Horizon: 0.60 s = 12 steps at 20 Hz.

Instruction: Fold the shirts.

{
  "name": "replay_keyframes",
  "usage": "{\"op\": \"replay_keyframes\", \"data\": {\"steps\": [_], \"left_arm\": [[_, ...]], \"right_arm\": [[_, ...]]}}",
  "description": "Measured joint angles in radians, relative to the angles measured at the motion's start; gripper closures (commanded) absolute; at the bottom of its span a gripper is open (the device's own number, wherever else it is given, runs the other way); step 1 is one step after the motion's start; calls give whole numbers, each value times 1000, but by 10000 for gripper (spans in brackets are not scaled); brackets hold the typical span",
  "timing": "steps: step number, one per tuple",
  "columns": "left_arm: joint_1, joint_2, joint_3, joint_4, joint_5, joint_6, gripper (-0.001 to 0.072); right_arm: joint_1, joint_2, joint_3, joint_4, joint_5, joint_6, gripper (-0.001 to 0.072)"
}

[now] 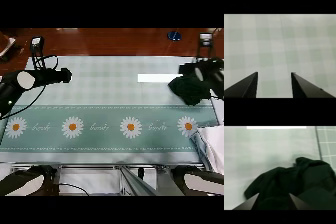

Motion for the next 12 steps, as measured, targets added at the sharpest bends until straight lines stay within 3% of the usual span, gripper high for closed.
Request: {"op": "replay_keyframes", "data": {"steps": [2,6,8,9,12], "left_arm": [[1,-12,0,0,11,-1,200],[-3,-29,0,-1,4,-4,200],[-5,-33,0,-2,-16,-5,200],[-5,-34,2,-2,-33,-5,200],[6,-32,48,-2,-112,0,200]], "right_arm": [[-114,-31,0,63,-27,6,301],[-254,-124,0,329,-11,-163,327],[-285,-166,2,430,34,-242,590],[-294,-180,6,468,61,-283,687],[-309,-193,62,590,194,-433,687]]}}
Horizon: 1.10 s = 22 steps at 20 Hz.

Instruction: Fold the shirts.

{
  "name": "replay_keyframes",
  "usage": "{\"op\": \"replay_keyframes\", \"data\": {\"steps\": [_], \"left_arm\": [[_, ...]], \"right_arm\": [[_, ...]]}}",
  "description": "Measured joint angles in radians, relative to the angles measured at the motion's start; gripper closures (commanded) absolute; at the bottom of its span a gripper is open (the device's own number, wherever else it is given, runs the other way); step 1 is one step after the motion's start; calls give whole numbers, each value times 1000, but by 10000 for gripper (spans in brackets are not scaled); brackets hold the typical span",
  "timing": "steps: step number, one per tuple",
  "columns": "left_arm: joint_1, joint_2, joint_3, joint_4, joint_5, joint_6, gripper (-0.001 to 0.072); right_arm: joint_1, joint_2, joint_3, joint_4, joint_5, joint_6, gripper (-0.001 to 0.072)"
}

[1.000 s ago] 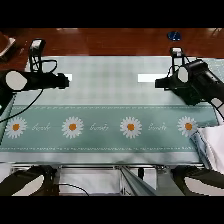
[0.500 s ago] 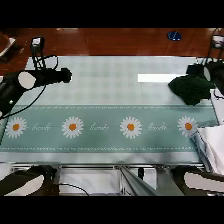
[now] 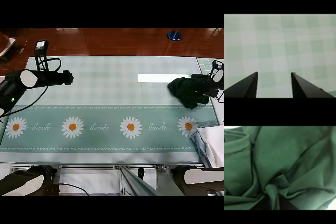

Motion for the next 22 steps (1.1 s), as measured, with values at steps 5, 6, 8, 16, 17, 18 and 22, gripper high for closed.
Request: {"op": "replay_keyframes", "data": {"steps": [5,6,8,16,17,18,22], "left_arm": [[64,67,157,3,-254,26,200],[74,91,172,3,-304,31,200],[87,153,184,3,-392,38,200],[20,533,-209,-161,-372,27,200],[11,577,-270,-173,-343,22,200],[3,611,-326,-179,-315,15,200],[-10,671,-448,-200,-241,7,200]], "right_arm": [[-6,134,223,232,104,-186,687],[-6,177,269,273,98,-208,687],[-7,267,372,342,77,-244,687],[-7,510,705,642,119,-385,687],[-7,521,731,697,115,-399,687],[-7,530,750,756,108,-414,687],[1,545,785,959,187,-452,687]]}}
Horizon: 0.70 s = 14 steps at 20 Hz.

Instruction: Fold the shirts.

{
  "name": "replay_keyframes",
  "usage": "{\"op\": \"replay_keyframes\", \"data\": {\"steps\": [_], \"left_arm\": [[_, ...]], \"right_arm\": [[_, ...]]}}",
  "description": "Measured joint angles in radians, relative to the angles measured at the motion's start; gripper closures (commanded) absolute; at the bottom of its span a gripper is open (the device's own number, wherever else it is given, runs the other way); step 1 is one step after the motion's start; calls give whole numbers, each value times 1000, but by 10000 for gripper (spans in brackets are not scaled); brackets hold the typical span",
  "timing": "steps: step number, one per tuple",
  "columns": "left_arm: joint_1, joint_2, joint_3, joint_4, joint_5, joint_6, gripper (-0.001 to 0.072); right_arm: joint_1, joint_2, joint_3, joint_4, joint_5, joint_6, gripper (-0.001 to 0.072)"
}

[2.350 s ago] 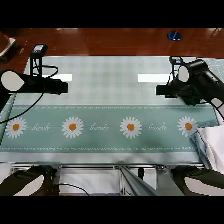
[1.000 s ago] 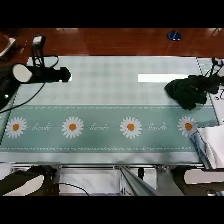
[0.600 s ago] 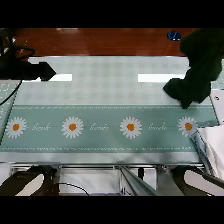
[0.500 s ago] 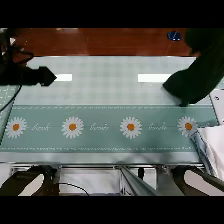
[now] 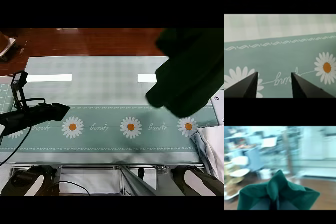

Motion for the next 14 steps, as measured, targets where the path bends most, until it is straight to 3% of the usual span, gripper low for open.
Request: {"op": "replay_keyframes", "data": {"steps": [4,10,14], "left_arm": [[-3,15,-35,-4,40,-3,200],[-4,20,-47,-7,63,-4,200],[-4,21,-48,-7,67,-4,200]], "right_arm": [[161,5,-14,39,143,-17,687],[560,-23,-167,-188,182,15,687],[697,-48,-365,-280,169,43,687]]}}
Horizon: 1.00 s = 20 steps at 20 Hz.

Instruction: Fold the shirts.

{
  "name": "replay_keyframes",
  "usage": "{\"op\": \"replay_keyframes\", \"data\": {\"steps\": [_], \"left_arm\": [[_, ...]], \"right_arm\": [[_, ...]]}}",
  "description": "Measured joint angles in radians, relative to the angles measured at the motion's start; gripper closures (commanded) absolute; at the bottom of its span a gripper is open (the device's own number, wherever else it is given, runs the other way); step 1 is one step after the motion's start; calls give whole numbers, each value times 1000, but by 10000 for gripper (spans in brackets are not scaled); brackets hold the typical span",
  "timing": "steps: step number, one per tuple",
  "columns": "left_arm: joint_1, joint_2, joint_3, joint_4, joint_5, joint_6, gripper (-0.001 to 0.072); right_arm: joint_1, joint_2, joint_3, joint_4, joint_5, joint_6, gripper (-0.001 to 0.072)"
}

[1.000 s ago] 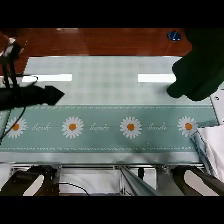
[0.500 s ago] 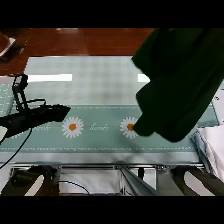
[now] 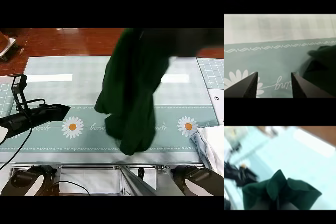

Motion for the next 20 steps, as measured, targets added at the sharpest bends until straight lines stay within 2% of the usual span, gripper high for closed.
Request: {"op": "replay_keyframes", "data": {"steps": [2,6,7,8,9,14,18,20], "left_arm": [[0,0,0,0,0,-1,200],[0,0,0,0,2,-1,201],[0,0,0,0,2,-1,200],[-1,0,0,0,2,-1,201],[-3,0,0,0,2,-1,200],[-38,-6,0,-11,1,2,200],[-14,-59,2,-27,-32,-59,200],[-3,-128,-10,-104,-71,-66,200]], "right_arm": [[26,-5,-154,-5,-20,8,687],[68,-39,-494,62,-153,-5,686],[89,-64,-560,77,-187,-8,639],[109,-95,-606,92,-221,-10,417],[133,-134,-641,110,-252,-12,315],[153,-245,-658,189,-254,-64,316],[-100,-122,-607,94,-161,-58,316],[-275,-24,-637,10,-122,-29,316]]}}
